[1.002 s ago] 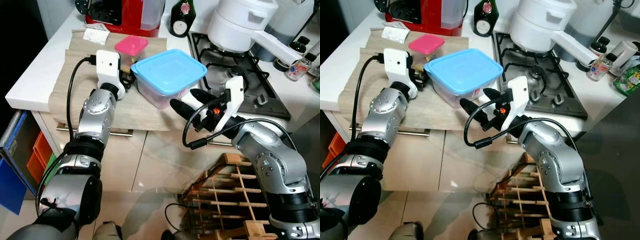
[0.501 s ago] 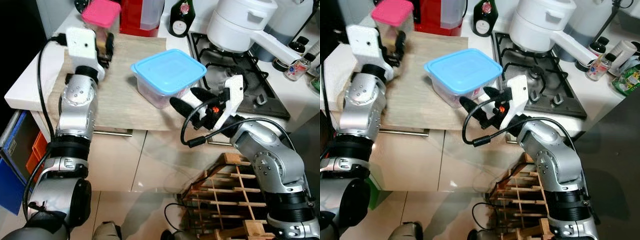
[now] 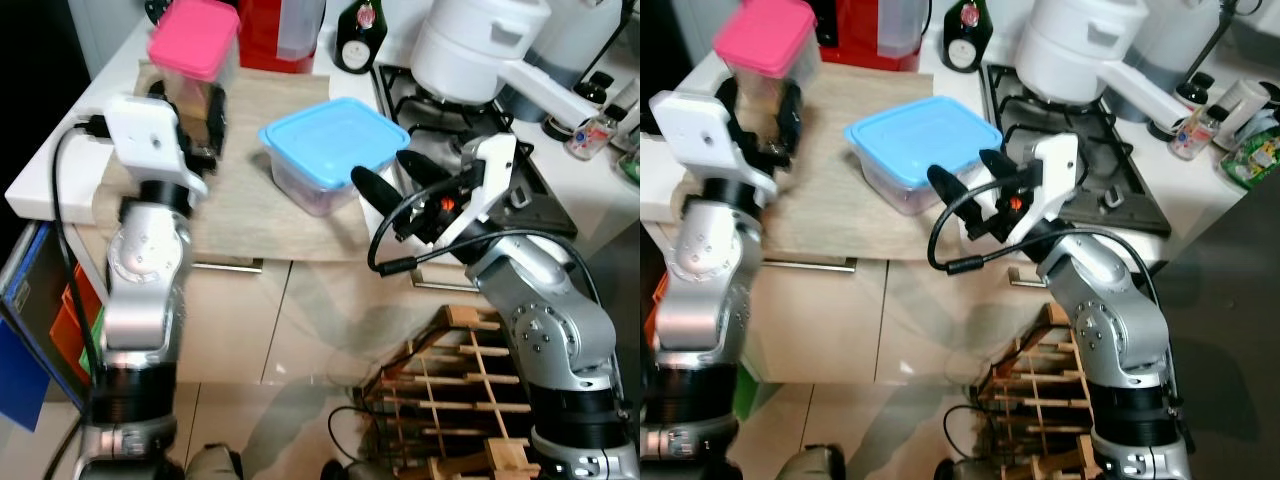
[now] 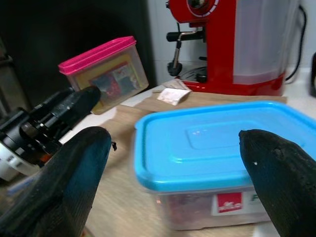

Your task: Restocking fridge

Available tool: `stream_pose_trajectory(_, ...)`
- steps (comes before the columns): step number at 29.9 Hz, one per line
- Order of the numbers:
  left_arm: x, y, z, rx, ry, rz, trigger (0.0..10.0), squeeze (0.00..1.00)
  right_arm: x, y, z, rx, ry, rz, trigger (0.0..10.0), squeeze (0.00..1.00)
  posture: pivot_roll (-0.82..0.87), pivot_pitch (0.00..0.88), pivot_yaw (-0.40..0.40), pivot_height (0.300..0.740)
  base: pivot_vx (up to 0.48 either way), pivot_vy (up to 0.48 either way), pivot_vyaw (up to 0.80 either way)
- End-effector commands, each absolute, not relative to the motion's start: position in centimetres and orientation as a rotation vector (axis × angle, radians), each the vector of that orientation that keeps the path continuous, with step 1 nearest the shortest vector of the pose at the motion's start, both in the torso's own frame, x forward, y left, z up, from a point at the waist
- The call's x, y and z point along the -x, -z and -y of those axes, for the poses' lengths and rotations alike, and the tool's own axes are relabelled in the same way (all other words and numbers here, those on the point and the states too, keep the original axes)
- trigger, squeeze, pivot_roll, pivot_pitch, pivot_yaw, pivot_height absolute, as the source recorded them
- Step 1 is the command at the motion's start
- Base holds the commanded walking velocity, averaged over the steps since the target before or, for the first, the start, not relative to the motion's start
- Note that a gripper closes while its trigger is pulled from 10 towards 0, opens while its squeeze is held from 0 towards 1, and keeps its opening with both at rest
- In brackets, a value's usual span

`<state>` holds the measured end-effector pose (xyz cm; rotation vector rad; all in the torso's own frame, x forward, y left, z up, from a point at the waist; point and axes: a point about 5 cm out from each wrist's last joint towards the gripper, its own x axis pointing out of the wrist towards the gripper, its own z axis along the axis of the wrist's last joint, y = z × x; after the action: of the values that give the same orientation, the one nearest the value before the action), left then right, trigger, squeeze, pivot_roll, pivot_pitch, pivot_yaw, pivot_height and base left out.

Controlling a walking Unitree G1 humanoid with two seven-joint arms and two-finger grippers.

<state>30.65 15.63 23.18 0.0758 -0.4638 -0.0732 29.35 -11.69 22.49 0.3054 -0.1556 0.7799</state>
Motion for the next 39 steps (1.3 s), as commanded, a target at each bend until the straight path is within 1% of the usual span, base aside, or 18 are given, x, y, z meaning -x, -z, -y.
stream_pose_trajectory(1,-30.1,-23.3,-14.2,-0.068,0.107,0.468,0.0,0.00,-29.0,-23.4,12.0,-0.336,-0.821,0.169,10.0,0.00,-0.02,0.054,-0.154,0.740,0.000,0.000,0.00)
stream_pose_trajectory(2,-30.1,-23.3,-14.2,-0.068,0.107,0.468,0.0,0.00,-29.0,-23.4,12.0,-0.336,-0.821,0.169,10.0,0.00,-0.02,0.054,-0.154,0.740,0.000,0.000,0.00)
stream_pose_trajectory(3,-30.0,-23.0,-13.9,-0.067,0.106,0.449,3.5,0.00,-28.9,-23.4,11.9,-0.325,-0.856,0.156,10.0,0.00,-0.02,0.051,-0.153,0.740,0.000,0.000,0.00)
stream_pose_trajectory(4,-29.9,-22.8,-13.7,-0.066,0.104,0.435,3.5,0.00,-28.8,-23.4,11.8,-0.315,-0.878,0.146,10.0,0.00,-0.01,0.048,-0.153,0.740,0.000,0.000,0.00)
stream_pose_trajectory(5,-29.8,-22.7,-13.6,-0.066,0.103,0.426,10.0,0.00,-28.7,-23.4,11.7,-0.307,-0.891,0.140,10.0,0.00,-0.01,0.048,-0.153,0.740,0.000,0.000,0.00)
stream_pose_trajectory(11,-29.7,-22.8,-13.4,-0.042,0.067,0.445,10.0,0.00,-29.2,-23.0,12.3,-0.275,-0.852,0.127,10.0,0.00,-0.02,0.030,-0.154,0.740,0.000,0.000,0.00)
stream_pose_trajectory(13,-29.8,-23.0,-13.7,-0.026,0.023,0.450,10.0,0.00,-29.8,-22.1,12.8,-0.265,-0.775,0.116,10.0,0.00,-0.01,0.023,-0.155,0.740,0.000,0.000,0.00)
stream_pose_trajectory(15,-29.8,-23.0,-13.8,-0.025,0.016,0.450,10.0,0.00,-30.1,-21.8,12.9,-0.257,-0.744,0.112,10.0,0.00,-0.01,0.023,-0.155,0.740,0.000,0.000,0.00)
stream_pose_trajectory(17,-29.9,-22.9,-13.9,-0.030,0.000,0.442,10.0,0.00,-30.6,-21.2,13.3,-0.227,-0.671,0.103,10.0,0.00,-0.01,0.021,-0.154,0.740,0.000,0.000,0.00)
stream_pose_trajectory(19,-29.9,-23.0,-13.9,-0.037,-0.017,0.438,10.0,0.00,-31.0,-20.9,13.7,-0.235,-0.614,0.097,10.0,0.00,-0.01,0.021,-0.153,0.740,-0.337,0.000,0.00)
stream_pose_trajectory(20,-29.9,-23.0,-13.9,-0.037,-0.017,0.438,10.0,0.00,-31.0,-20.9,13.7,-0.235,-0.614,0.097,10.0,0.00,-0.01,0.021,-0.153,0.740,-0.337,0.000,0.00)
stream_pose_trajectory(21,-30.0,-22.9,-13.9,-0.042,-0.022,0.436,10.0,0.00,-31.4,-20.6,14.0,-0.216,-0.553,0.094,10.0,0.00,-0.01,0.021,-0.153,0.740,-0.401,0.000,0.00)
stream_pose_trajectory(24,-30.0,-22.9,-13.8,-0.044,-0.028,0.432,10.0,0.00,-31.9,-20.3,14.7,-0.178,-0.452,0.108,10.0,0.00,-0.01,0.027,-0.151,0.740,-0.410,0.000,0.00)
stream_pose_trajectory(28,-30.1,-22.9,-13.8,-0.050,-0.036,0.430,10.0,0.00,-32.2,-20.3,15.2,-0.140,-0.383,0.138,10.0,0.00,-0.02,0.034,-0.150,0.740,-0.411,0.000,0.00)
stream_pose_trajectory(29,-30.2,-22.9,-13.9,-0.059,-0.039,0.428,10.0,0.00,-32.3,-20.2,15.5,-0.110,-0.336,0.162,10.0,0.00,-0.02,0.034,-0.150,0.740,-0.401,0.000,0.00)
stream_pose_trajectory(33,-30.3,-23.0,-14.0,-0.074,-0.045,0.425,10.0,0.00,-32.2,-19.9,15.5,-0.065,-0.302,0.177,10.0,0.00,-0.01,0.042,-0.145,0.740,-0.399,0.000,0.00)
stream_pose_trajectory(39,-30.4,-23.1,-14.2,-0.089,-0.044,0.420,10.0,0.00,-32.0,-19.0,15.1,-0.071,-0.292,0.173,10.0,0.00,-0.01,0.050,-0.135,0.740,-0.378,0.000,0.00)
